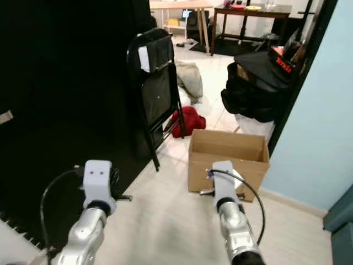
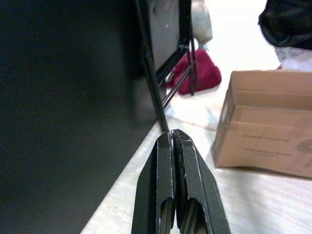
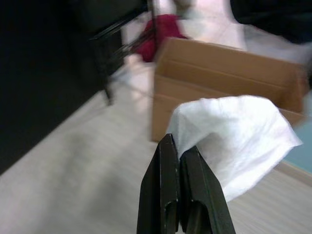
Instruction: Clean up the room
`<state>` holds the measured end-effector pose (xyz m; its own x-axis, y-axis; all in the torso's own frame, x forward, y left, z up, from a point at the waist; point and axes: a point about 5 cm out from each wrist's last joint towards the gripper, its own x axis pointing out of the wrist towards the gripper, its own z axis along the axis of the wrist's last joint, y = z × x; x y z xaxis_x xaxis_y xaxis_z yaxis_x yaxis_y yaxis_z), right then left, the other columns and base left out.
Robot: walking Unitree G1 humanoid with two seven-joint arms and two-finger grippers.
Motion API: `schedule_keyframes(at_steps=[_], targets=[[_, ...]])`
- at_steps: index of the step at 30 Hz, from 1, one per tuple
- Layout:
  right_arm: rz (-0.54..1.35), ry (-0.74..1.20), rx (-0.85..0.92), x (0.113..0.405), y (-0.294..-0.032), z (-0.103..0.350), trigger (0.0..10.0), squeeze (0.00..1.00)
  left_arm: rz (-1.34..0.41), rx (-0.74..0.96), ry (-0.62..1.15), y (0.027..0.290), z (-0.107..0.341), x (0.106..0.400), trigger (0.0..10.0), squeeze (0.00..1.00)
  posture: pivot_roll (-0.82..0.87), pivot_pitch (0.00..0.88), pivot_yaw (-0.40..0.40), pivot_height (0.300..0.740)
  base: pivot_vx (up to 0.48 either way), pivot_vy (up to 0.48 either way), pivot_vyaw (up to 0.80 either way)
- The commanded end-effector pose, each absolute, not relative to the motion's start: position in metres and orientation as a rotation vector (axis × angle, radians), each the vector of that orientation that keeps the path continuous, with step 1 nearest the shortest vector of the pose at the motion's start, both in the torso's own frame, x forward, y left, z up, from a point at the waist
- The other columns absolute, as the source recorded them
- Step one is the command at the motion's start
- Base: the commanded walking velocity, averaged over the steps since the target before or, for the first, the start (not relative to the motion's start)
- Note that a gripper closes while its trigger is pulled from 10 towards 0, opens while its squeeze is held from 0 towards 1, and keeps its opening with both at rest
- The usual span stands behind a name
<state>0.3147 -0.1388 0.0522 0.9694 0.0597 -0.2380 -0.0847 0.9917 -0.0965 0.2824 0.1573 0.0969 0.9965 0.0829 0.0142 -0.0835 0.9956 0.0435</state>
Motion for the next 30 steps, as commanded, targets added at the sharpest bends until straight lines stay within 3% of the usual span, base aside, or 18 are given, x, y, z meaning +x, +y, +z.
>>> schedule_keyframes(at_steps=[1, 10, 30], targets=[[0.058, 0.252, -0.117, 0.3134, -0.1447, 0.0495, 10.0, 0.00, 0.088, 0.046, 0.011, 0.1583, 0.0924, 0.2800, 10.0, 0.00, -0.01, 0.094, 0.012, 0.740, 0.319, 0.000, 0.00], [0.039, 0.262, -0.100, 0.3136, -0.1469, 0.0489, 10.0, 0.00, 0.090, 0.053, 0.016, 0.1584, 0.0917, 0.2791, 10.0, 0.00, -0.01, 0.096, 0.009, 0.740, 0.325, 0.000, 0.00], [0.025, 0.262, -0.096, 0.3132, -0.1501, 0.0492, 10.0, 0.00, 0.079, 0.050, 0.018, 0.1569, 0.0908, 0.2797, 10.0, 0.00, -0.02, 0.093, 0.014, 0.740, 0.328, 0.000, -0.76]])
